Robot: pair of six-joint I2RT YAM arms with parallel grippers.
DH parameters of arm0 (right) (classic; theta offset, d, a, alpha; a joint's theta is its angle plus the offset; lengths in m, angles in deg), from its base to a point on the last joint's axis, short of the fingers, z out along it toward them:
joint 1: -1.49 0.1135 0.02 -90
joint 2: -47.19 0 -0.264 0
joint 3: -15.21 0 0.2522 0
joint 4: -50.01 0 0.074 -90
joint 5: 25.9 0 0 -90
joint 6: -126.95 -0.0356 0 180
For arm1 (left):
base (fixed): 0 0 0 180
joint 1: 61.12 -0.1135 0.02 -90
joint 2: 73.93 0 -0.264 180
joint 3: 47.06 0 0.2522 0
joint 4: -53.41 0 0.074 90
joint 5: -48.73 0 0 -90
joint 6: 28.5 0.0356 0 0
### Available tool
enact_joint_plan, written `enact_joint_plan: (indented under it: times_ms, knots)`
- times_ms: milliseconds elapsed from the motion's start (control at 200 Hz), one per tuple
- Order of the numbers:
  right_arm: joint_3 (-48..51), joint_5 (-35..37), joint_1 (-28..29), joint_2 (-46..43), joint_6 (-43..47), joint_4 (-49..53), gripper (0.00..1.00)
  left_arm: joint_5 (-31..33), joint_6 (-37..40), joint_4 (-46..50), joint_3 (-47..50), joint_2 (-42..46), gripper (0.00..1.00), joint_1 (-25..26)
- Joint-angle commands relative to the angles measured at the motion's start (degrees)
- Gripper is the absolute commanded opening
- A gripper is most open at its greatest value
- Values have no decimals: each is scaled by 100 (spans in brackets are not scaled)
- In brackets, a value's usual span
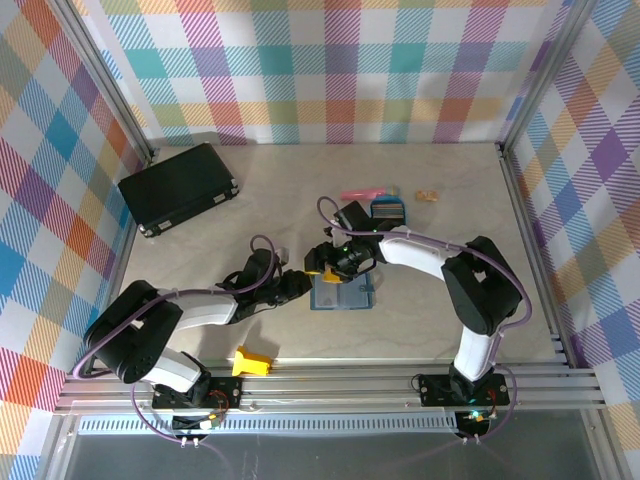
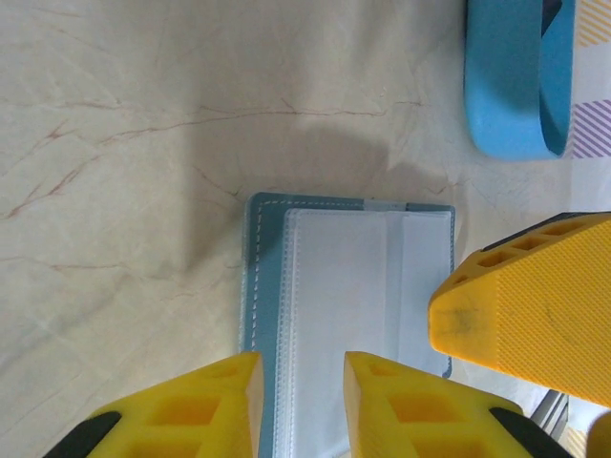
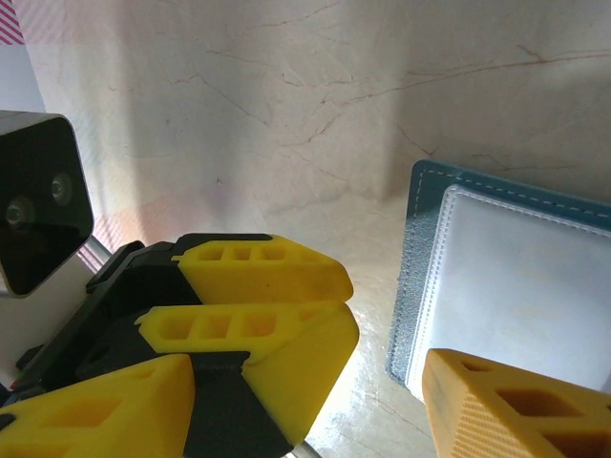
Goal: Put the credit cards into the card holder
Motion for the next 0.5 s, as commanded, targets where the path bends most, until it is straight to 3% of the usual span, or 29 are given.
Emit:
enact_joint_plan:
  times_ms: [0,495]
  knots:
    - [-131,-103,39,185,-100,-244,64,-70,133,75,114,269,29,-6]
    - [-123,-207,35,336,-175,-732,64,-21,189,336,247,628,30,-33]
